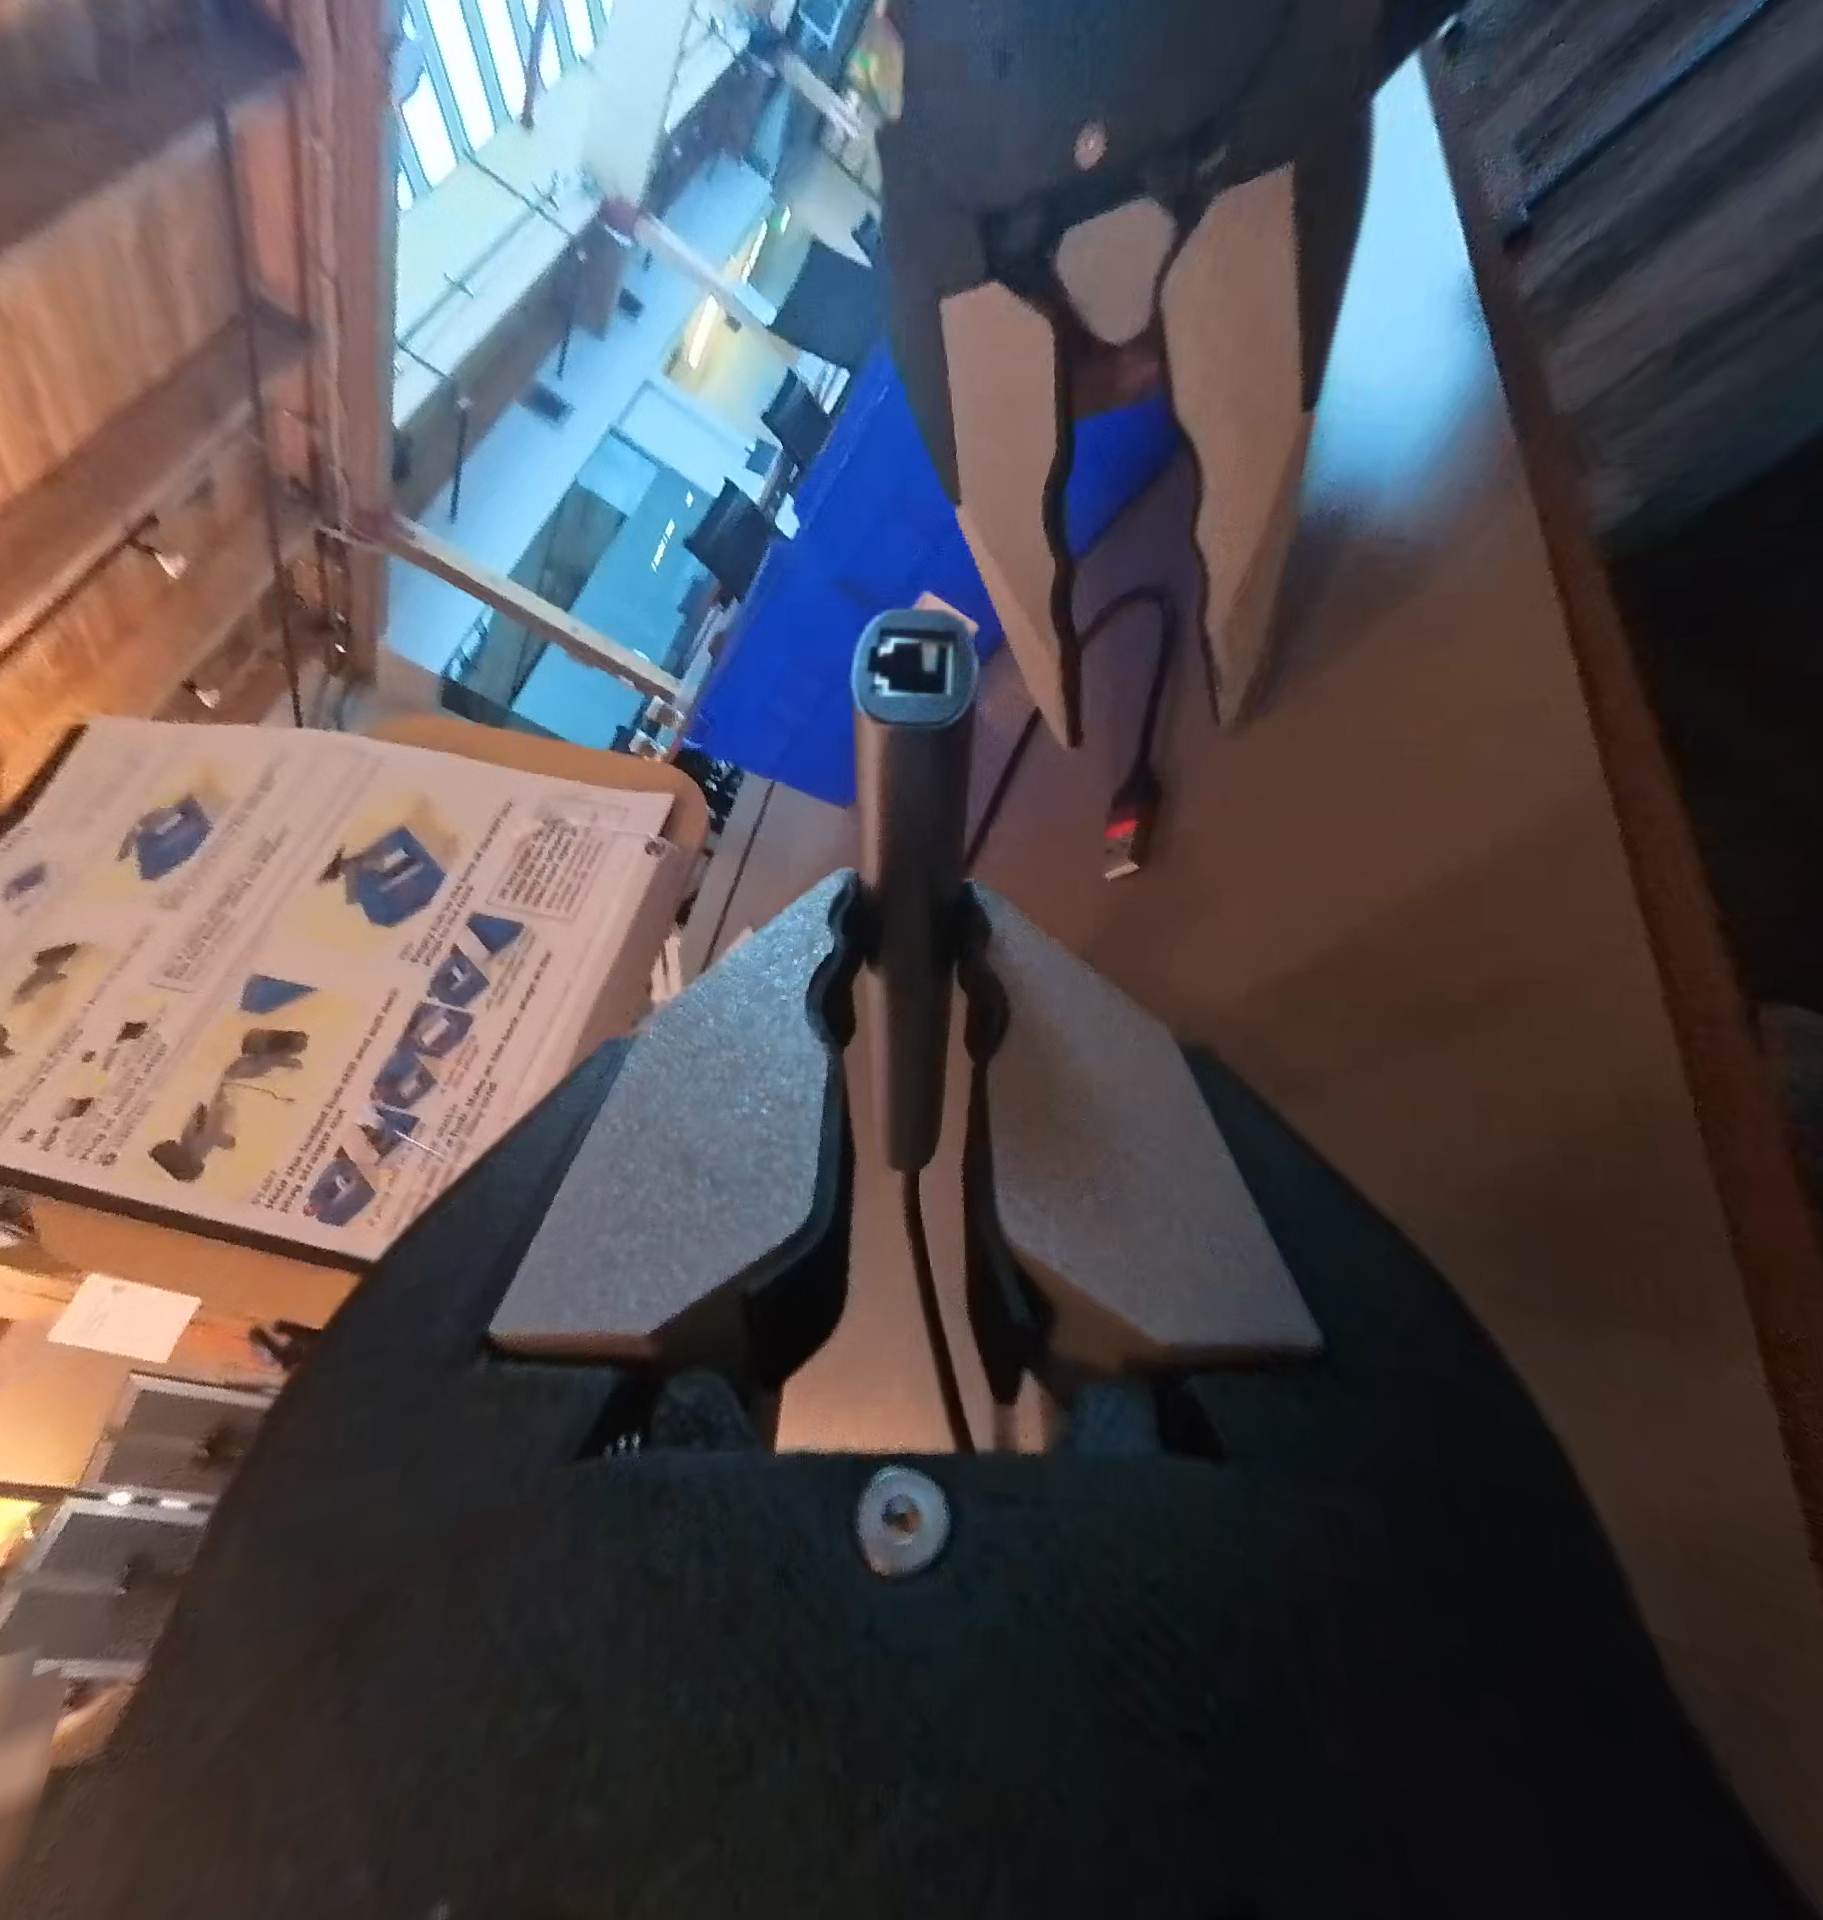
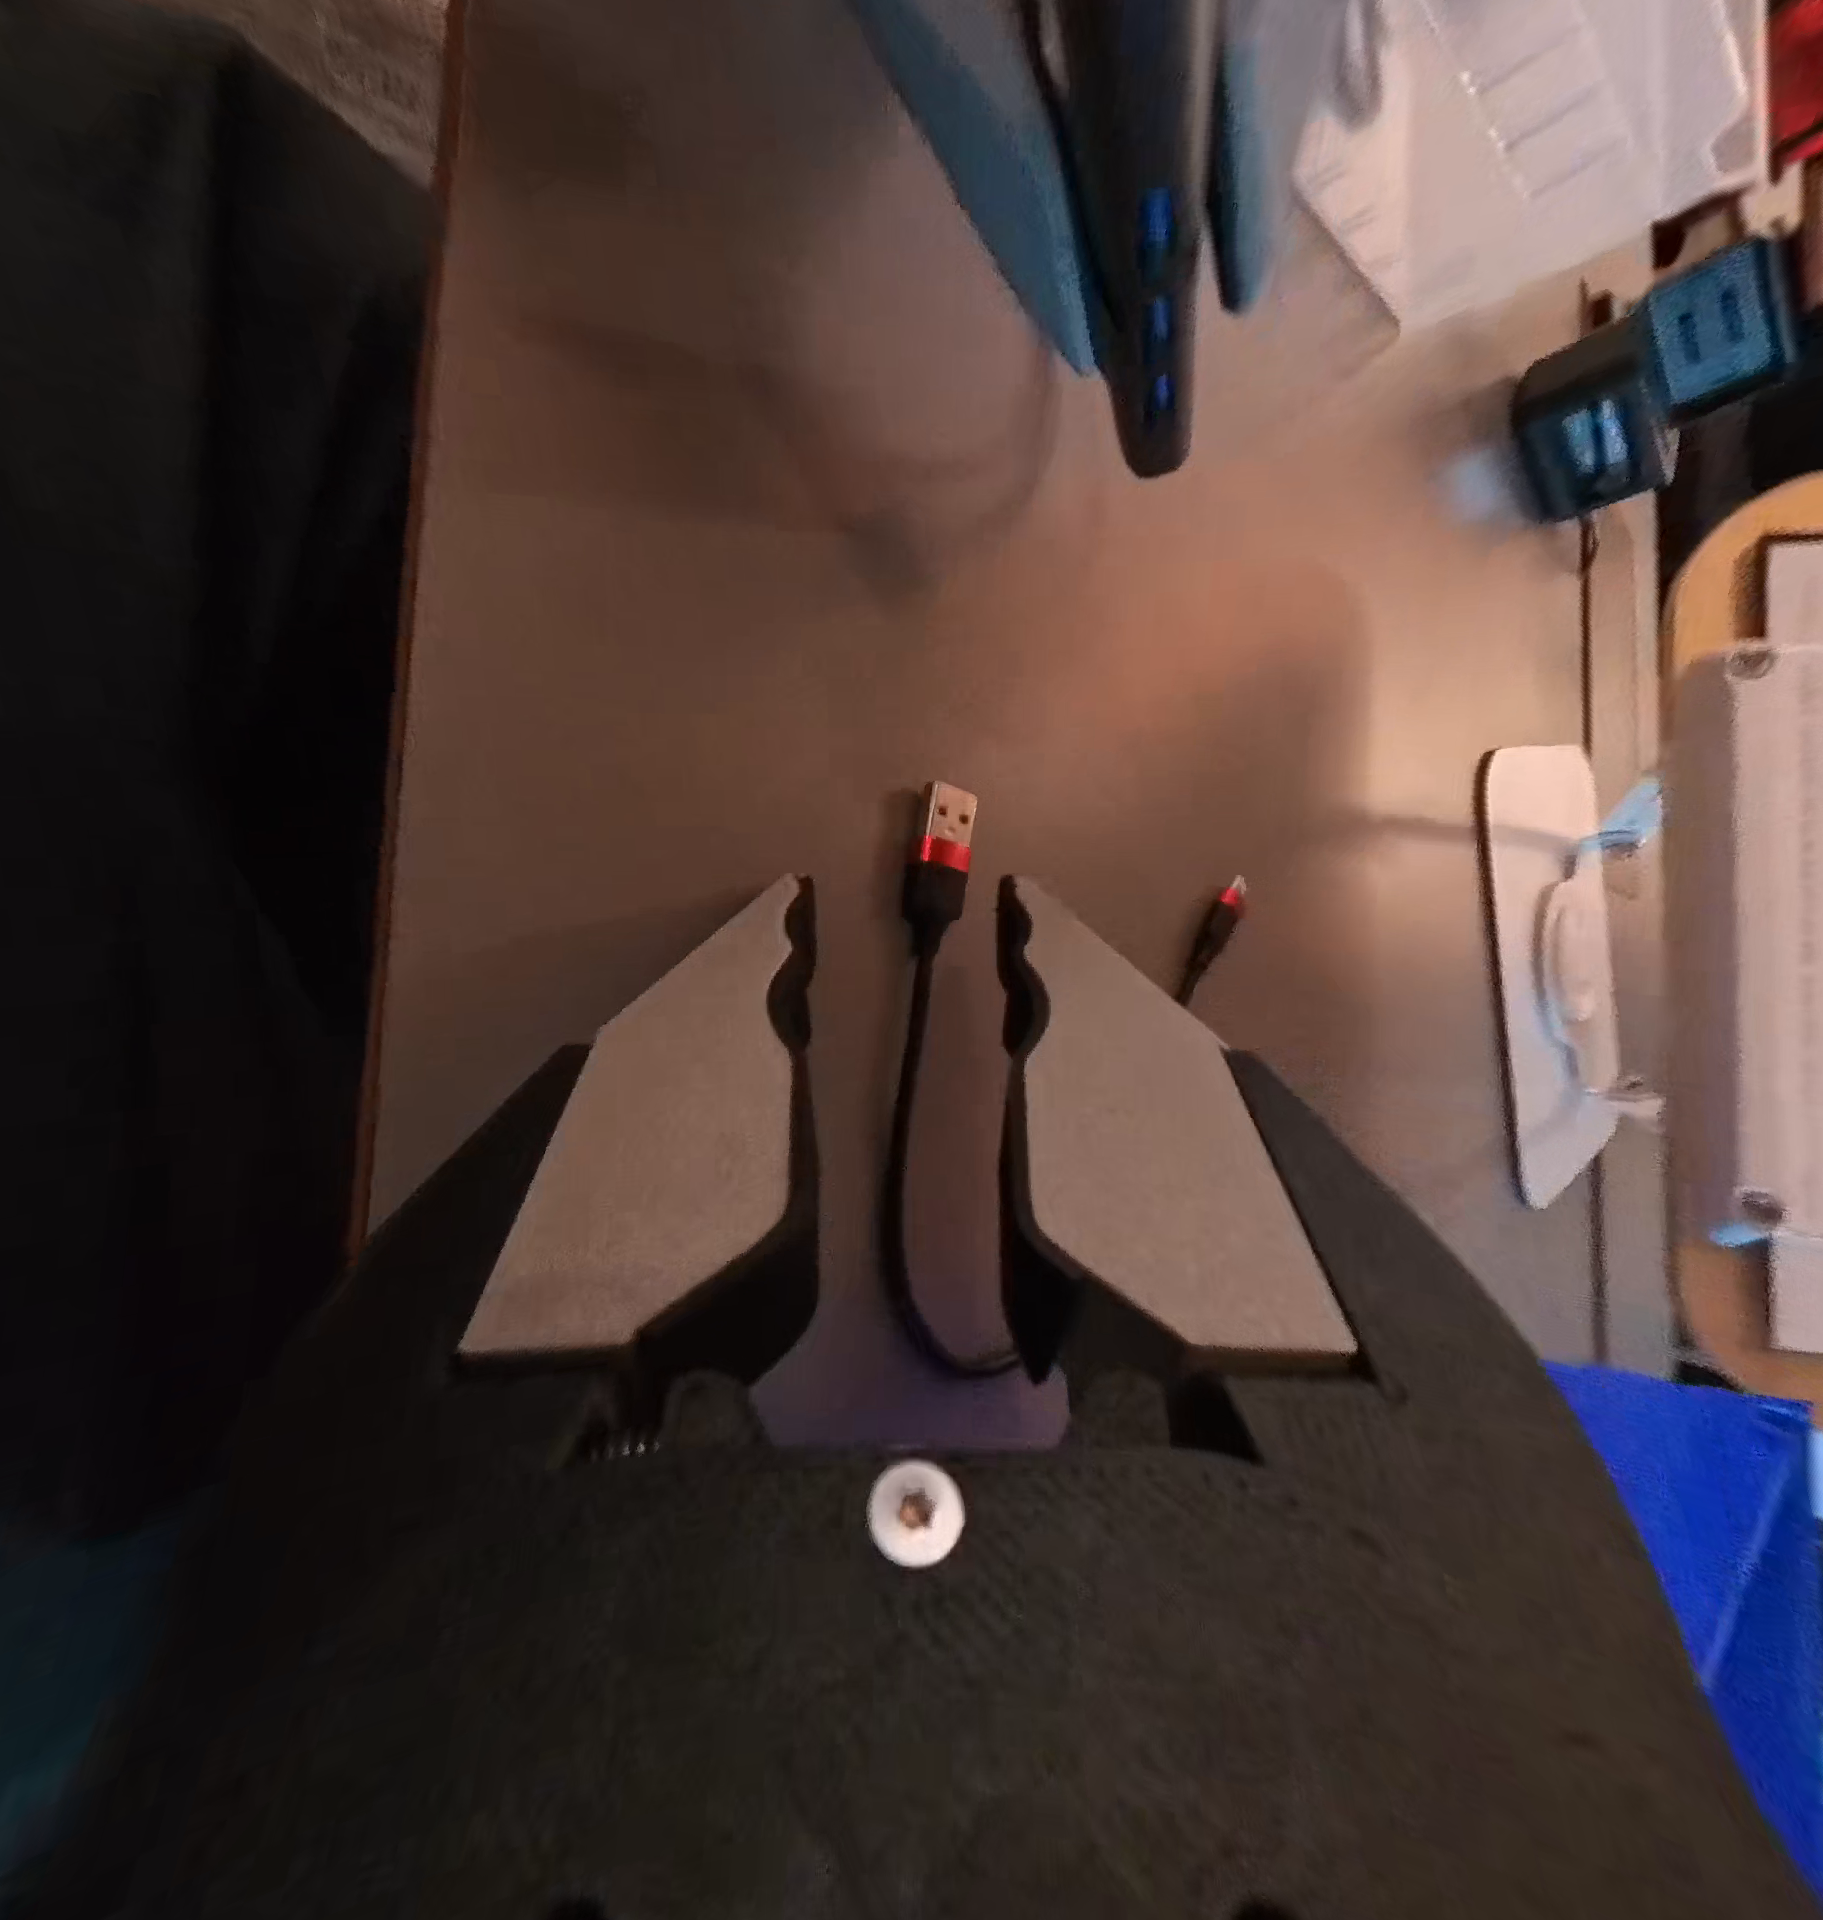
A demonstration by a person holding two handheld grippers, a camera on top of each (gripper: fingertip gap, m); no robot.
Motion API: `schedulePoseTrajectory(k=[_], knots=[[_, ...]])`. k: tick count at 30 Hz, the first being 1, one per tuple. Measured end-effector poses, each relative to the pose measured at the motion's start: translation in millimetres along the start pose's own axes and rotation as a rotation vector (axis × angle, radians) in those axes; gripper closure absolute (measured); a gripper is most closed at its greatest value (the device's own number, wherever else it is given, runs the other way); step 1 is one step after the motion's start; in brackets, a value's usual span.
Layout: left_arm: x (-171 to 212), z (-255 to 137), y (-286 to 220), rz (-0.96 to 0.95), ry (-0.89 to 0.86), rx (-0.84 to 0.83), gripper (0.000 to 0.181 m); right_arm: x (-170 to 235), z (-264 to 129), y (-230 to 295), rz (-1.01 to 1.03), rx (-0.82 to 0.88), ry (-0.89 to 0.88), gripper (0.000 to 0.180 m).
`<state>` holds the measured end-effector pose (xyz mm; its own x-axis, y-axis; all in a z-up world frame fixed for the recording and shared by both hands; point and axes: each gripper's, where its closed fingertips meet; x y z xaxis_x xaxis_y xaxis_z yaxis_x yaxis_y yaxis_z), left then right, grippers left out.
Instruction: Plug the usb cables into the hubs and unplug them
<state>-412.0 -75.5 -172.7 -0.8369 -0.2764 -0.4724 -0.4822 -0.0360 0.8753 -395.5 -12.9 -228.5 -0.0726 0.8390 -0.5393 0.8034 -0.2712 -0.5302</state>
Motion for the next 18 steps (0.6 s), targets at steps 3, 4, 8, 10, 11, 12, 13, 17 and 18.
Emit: schedulePoseTrajectory(k=[3, 4, 8, 10, 11, 12, 13, 17, 18], knots=[[-1, 0, 2, 0.03, -0.004, -0.013, 0.166, 3, 2, -8, 0.189, -0.056, -0.005, 0.151], [0, 1, 2, 0.04, 0.003, -0.016, 0.166, 3, 4, -7, 0.25, -0.092, -0.008, 0.151], [-1, 1, 3, 0.042, 0.006, -0.027, 0.166, 9, 16, -3, 0.462, -0.199, 0.029, 0.149], [-3, -1, 6, 0.036, -0.011, -0.042, 0.167, 8, 21, -4, 0.535, -0.226, 0.01, 0.146], [-5, -2, 7, 0.034, -0.022, -0.049, 0.167, 9, 23, -5, 0.565, -0.237, -0.001, 0.147], [-8, -3, 8, 0.034, -0.035, -0.052, 0.166, 8, 24, -5, 0.599, -0.252, -0.018, 0.151], [-10, -4, 8, 0.042, -0.046, -0.055, 0.166, 7, 25, -6, 0.627, -0.268, -0.041, 0.155], [-14, -5, 7, 0.068, -0.057, -0.058, 0.166, 5, 23, -3, 0.633, -0.322, -0.072, 0.166], [-15, -6, 7, 0.07, -0.061, -0.06, 0.167, 2, 21, -2, 0.616, -0.324, -0.09, 0.167]])
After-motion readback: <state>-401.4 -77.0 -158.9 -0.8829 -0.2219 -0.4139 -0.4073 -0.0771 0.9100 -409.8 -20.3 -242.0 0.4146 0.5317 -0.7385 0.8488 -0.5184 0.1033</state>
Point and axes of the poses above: each gripper's, where its closed fingertips meet, z out along the fingers, x out of its underside, y = z × x across the jaws, and after that the axes turned 6 degrees about z, right-handed
